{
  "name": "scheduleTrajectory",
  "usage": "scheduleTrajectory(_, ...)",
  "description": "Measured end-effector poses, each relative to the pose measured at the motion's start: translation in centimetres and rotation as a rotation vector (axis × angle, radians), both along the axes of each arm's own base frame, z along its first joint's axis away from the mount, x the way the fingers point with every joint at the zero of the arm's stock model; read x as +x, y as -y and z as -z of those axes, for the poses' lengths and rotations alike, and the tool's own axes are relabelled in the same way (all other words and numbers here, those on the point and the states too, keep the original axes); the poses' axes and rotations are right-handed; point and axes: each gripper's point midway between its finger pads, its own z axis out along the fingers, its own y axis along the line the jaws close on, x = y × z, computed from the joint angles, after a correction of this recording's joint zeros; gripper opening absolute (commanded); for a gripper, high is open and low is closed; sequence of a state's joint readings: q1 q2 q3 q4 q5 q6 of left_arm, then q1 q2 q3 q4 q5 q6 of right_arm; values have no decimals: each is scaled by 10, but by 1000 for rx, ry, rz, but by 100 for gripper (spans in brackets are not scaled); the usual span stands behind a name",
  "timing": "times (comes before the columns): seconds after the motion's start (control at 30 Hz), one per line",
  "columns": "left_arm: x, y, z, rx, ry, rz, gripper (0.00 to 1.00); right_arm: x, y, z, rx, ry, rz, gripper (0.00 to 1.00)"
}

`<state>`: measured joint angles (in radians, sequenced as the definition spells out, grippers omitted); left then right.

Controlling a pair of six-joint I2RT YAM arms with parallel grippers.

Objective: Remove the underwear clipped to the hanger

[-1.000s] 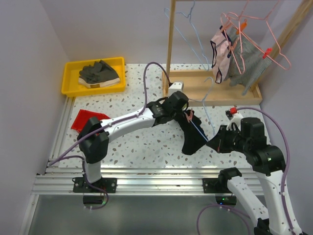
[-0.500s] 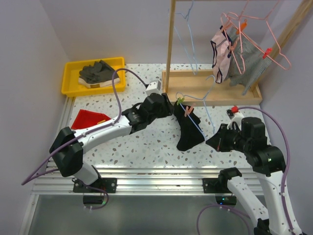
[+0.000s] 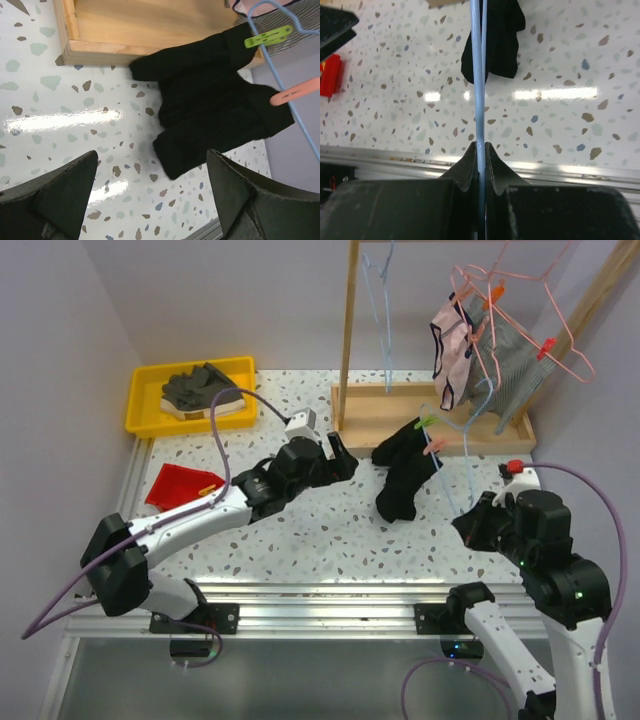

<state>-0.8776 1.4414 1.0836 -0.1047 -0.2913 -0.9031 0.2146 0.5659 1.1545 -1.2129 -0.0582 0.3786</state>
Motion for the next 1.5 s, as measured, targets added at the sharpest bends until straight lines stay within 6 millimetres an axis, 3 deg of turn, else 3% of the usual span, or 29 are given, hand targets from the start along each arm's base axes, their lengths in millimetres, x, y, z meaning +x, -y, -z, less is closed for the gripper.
scheduleTrajectory(0.17, -25, -31, -24, -60, 35, -11, 94, 0, 15, -35, -58, 121, 31, 0)
scheduleTrajectory(0.3, -41, -51, -34, -110, 55, -24, 96, -1, 4, -31, -53, 110, -49, 0)
scheduleTrajectory(0.43, -55, -66, -14, -119, 24, -36, 98, -1, -21, 8, 5, -5, -177, 0)
scheduleTrajectory(0.63, -75, -82, 58, -66, -112, -56, 99, -22, -46, 84, 100, -248, -295, 0)
scheduleTrajectory(0.77, -84, -89, 87, -44, -176, -71, 100, -36, -55, 104, 159, -307, -328, 0)
scheduleTrajectory(1.07, -64, -63, 95, -71, -197, -90, 100, -39, -61, 115, 197, -326, -342, 0)
scheduleTrajectory(1.27, -38, -35, 88, -142, -230, -119, 100, -39, -61, 113, 205, -320, -330, 0)
scheduleTrajectory(1.5, -2, 9, 95, -182, -396, -131, 100, -39, -60, 113, 204, -317, -327, 0)
